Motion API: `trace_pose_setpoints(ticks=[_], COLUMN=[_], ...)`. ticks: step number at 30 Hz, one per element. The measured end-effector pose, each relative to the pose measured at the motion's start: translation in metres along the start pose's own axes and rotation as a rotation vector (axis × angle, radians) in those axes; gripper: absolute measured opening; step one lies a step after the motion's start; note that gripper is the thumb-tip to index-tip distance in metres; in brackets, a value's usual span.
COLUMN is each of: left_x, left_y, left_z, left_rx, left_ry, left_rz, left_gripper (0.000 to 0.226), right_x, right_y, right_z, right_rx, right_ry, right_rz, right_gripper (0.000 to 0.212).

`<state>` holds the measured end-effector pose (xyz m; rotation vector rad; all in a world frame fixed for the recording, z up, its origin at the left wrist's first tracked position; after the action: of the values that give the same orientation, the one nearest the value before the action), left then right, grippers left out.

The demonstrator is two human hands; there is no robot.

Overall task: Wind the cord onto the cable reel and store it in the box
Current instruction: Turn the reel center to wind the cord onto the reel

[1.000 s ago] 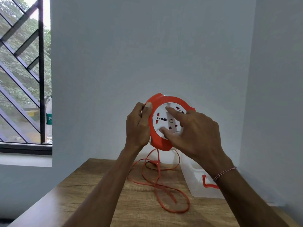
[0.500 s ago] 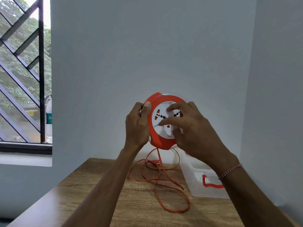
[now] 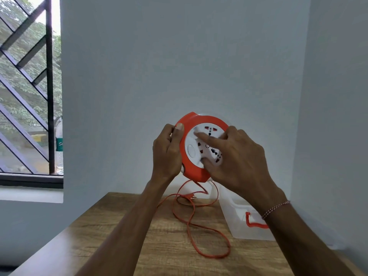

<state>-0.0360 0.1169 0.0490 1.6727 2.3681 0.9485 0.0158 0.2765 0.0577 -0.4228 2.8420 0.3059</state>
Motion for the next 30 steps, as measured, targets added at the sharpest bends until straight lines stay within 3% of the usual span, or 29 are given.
trace_pose_setpoints(ticks=[6,9,12,18,25,30], left_x=[0.002,0.001,0.001,0.001,0.003,0.003], left_y=[0.000,0.000,0.000,-0.001,-0.004,-0.005], left_z=[0.002,0.001,0.001,0.001,0.001,0.002], left_rx=[-0.016,-0.013,-0.016,-0.013,-0.014,-0.030], left_ry=[0.010,0.009,0.012,0.009,-0.014,-0.031], left_rz=[-0.014,-0.007,-0.005,0.002,0.010,0.026], left_gripper=[0.019,0.022,0.022,0.021,0.027,0.024], right_x=[-0.002,-0.006,-0.011,-0.006,-0.002,-0.001], right_y=[0.001,0.001,-0.003,-0.008,-0.004,0.002], right_z=[-0.003,-0.005,-0.007,-0.004,-0.001,0.002], right_rx=[0.054,0.031,-0.110,-0.204,-0.117,-0.004], right_ry=[0.039,0.050,0.084,-0.182,-0.101,-0.020], right_rz=[-0.031,-0.110,-0.161,-0.053,0.037,0.025], right_gripper=[0.067,0.053,0.032,0.052,0.069,0.060])
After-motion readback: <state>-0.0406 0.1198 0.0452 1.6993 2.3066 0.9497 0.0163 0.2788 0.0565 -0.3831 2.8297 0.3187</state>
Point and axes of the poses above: each hand's wrist, its own z-axis away from the middle knuckle, its own x-axis out of the palm, y = z × x, the point moved 3 cm from there along -z, towards the middle knuckle, and after that the axes turned 10 degrees about y, right-handed, at the moved point
